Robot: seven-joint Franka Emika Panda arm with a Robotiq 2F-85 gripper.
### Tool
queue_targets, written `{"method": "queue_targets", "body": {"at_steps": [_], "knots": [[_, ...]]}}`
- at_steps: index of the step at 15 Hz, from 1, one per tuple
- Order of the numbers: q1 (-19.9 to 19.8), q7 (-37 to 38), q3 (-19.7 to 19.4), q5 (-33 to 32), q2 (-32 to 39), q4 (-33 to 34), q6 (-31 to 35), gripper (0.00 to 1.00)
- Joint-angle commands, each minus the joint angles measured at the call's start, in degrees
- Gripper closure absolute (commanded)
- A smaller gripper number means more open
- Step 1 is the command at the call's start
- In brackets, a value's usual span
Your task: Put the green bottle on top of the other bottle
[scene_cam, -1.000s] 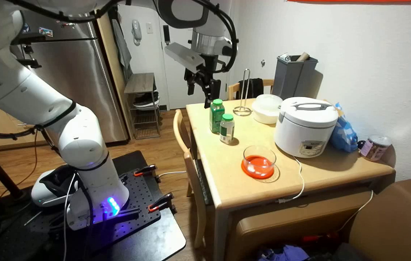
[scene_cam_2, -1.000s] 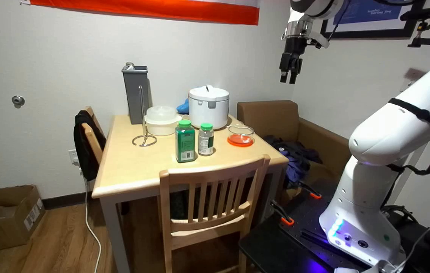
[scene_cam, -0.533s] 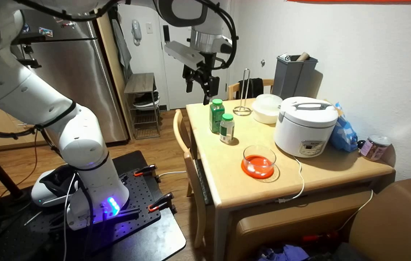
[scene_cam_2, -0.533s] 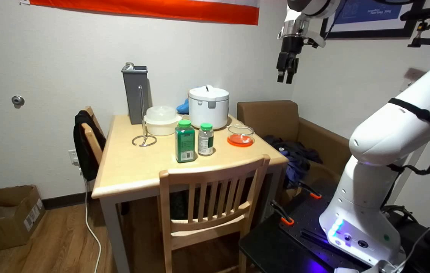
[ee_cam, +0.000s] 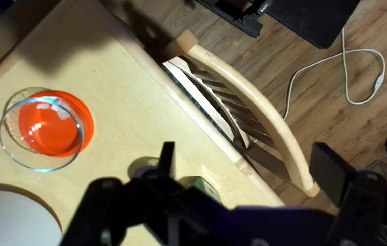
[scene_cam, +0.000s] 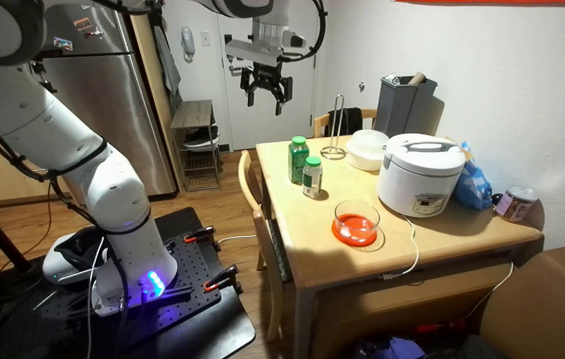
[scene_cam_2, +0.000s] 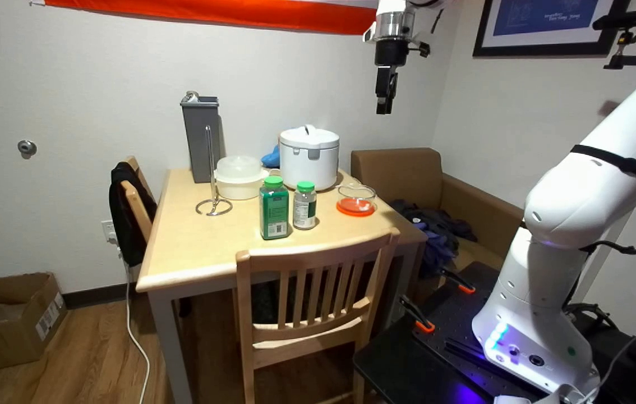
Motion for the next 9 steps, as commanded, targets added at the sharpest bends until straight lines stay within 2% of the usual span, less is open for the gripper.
{"method": "queue_targets", "body": {"at_steps": [1,4,6,9], "knots": [[-0.23,-0.98,1.00,0.12,0.14,0.87,-0.46,0.00],[-0.07,-2.00,1.01,0.02,0.13,1.62,-1.05,0.00],[0.34,-2.70,0.52,2.34,0.92,1.90,-0.85,0.00],[2.14,0.64,3.66,5.67,5.73,4.27,0.70,0.00]]}}
